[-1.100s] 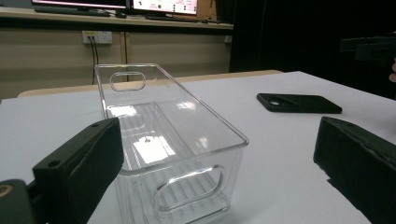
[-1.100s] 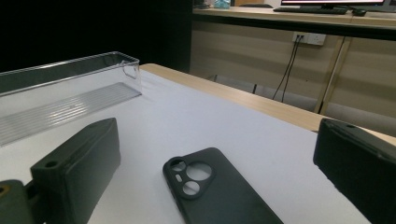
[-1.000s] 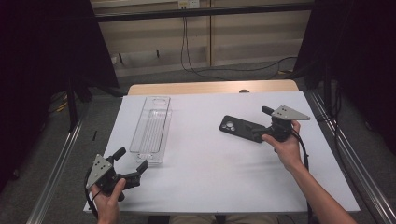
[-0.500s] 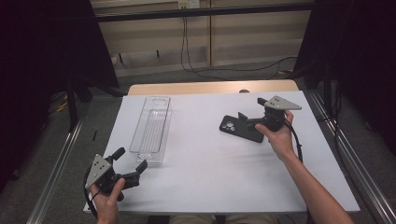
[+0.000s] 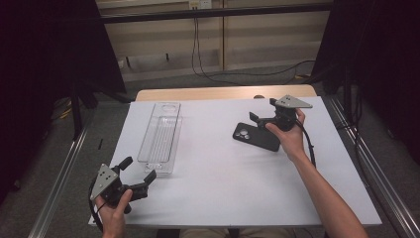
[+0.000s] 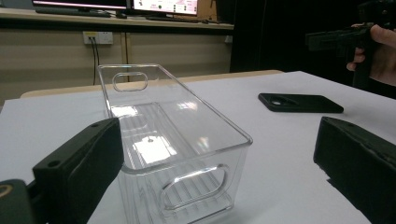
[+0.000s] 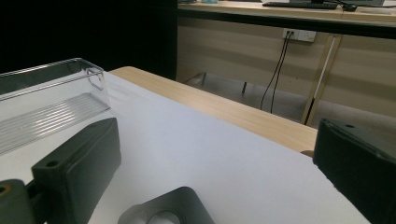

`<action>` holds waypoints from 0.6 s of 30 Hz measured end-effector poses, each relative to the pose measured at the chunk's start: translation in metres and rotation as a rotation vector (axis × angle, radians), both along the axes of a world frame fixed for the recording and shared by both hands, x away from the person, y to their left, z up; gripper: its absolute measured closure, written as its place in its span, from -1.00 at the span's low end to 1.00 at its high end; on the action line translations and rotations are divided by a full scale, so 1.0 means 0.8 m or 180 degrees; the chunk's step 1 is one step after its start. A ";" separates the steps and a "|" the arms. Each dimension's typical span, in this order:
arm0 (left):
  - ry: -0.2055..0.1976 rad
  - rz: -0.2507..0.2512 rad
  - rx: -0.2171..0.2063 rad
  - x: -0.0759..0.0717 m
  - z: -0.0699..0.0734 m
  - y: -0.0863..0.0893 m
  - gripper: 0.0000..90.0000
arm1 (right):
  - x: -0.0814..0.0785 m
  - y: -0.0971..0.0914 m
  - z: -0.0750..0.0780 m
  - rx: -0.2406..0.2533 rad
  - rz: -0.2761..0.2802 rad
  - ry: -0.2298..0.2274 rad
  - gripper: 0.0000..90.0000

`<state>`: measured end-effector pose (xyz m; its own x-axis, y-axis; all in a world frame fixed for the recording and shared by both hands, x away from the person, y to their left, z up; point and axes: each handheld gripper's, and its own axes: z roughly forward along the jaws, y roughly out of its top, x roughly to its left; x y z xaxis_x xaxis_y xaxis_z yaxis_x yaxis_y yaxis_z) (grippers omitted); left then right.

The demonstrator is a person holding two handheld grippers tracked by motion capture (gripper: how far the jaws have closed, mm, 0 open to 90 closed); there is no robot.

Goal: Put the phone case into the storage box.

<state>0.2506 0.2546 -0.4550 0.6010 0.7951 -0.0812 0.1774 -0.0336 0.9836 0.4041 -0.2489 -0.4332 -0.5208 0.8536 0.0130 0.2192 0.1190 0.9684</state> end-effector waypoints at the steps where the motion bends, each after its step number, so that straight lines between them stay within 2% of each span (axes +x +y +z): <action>1: -0.0001 0.0007 0.0011 0.000 0.000 0.000 -0.96 | 0.004 0.000 -0.001 0.0025 -0.0022 0.0011 -0.98; 2: -0.0001 0.0007 0.0011 0.000 0.000 0.000 -0.96 | 0.004 0.000 -0.001 0.0025 -0.0022 0.0011 -0.98; 3: 0.0004 0.0050 0.0015 0.000 0.000 0.000 -0.96 | 0.008 -0.002 -0.002 0.0044 0.0005 0.0080 -0.97; 6: 0.0030 0.0012 0.0010 0.001 -0.001 -0.001 -0.96 | 0.013 -0.003 -0.002 0.0083 0.0036 0.0144 -0.96; 9: 0.0002 0.0023 0.0019 0.000 -0.001 -0.002 -0.96 | 0.020 0.000 -0.002 -0.0030 0.0055 0.0221 -0.93; 11: 0.0010 0.0003 0.0040 0.000 -0.001 -0.002 -0.96 | 0.021 0.001 -0.002 -0.0032 0.0068 0.0253 -0.91; 14: 0.0023 -0.0017 0.0027 0.002 -0.001 -0.002 -0.96 | 0.025 0.001 -0.002 -0.0213 0.0204 0.0506 -0.87; 15: 0.0018 -0.0008 0.0022 0.002 -0.001 -0.002 -0.96 | 0.028 0.000 -0.001 -0.0210 0.0231 0.0602 -0.87; 18: 0.0020 -0.0026 0.0043 0.001 -0.001 -0.001 -0.96 | 0.030 0.000 0.000 -0.0241 0.0260 0.0679 -0.87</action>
<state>0.2517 0.2540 -0.4558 0.6070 0.7912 -0.0743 0.1832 -0.0483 0.9819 0.4283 -0.2491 -0.4330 -0.5804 0.8115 0.0679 0.4047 0.2151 0.8888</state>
